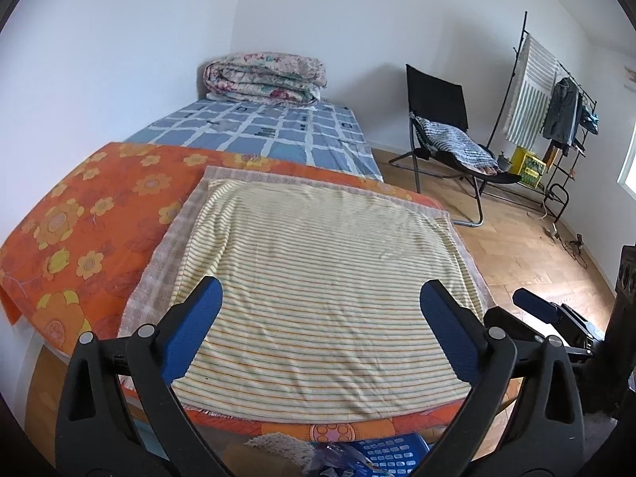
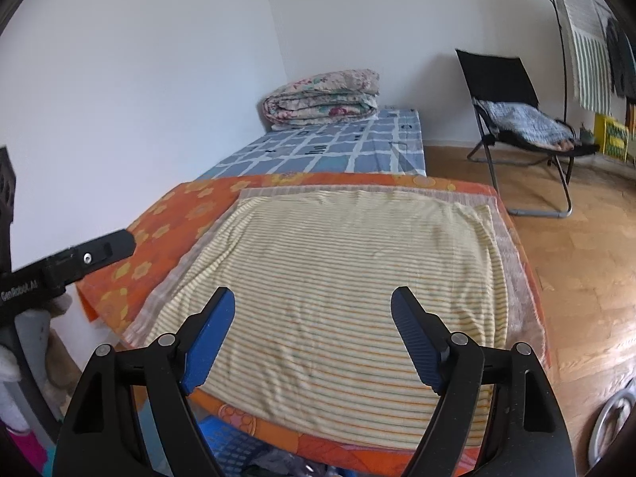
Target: Collect trash
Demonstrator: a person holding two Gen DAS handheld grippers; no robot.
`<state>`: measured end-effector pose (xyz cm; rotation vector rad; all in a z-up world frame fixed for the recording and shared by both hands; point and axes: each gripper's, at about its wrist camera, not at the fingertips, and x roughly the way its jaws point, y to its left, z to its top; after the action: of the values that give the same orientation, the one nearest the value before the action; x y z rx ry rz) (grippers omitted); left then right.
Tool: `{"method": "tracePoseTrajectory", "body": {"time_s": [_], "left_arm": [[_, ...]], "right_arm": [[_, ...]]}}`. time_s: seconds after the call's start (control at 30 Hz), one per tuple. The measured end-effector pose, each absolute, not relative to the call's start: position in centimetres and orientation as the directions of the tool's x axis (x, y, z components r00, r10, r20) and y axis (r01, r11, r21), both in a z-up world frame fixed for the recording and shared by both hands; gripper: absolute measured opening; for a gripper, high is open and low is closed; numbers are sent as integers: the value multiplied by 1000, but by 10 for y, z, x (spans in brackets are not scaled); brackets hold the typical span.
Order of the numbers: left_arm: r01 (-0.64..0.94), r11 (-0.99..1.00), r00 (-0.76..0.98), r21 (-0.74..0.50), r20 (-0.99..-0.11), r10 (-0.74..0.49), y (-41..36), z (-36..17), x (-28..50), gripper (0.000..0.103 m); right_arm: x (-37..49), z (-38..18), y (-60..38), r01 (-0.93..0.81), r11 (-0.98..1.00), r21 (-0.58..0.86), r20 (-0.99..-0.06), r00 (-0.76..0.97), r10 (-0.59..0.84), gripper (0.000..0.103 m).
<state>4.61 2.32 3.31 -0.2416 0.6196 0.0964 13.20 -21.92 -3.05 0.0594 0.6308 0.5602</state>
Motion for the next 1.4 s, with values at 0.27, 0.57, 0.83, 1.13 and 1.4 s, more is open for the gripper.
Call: {"method": "tracePoseTrajectory", "body": {"time_s": [0.27, 0.57, 0.83, 1.13, 1.4], "left_arm": [[-150, 973, 795, -177, -607, 12, 18, 24, 56, 102], [-146, 979, 788, -143, -615, 27, 11, 21, 58, 102], [-147, 979, 788, -143, -615, 28, 11, 21, 59, 102], [-147, 979, 787, -144, -616, 28, 11, 21, 58, 102], [-153, 978, 783, -145, -621, 30, 15, 21, 58, 102]], "right_arm": [[141, -37, -217, -462, 855, 237, -557, 656, 509, 81], [145, -42, -219, -455, 858, 238, -566, 653, 503, 81], [144, -43, -221, -448, 863, 234, -568, 657, 495, 81], [142, -43, -219, -447, 863, 234, -566, 659, 495, 81], [141, -43, -220, -446, 863, 238, -568, 657, 496, 81]]}}
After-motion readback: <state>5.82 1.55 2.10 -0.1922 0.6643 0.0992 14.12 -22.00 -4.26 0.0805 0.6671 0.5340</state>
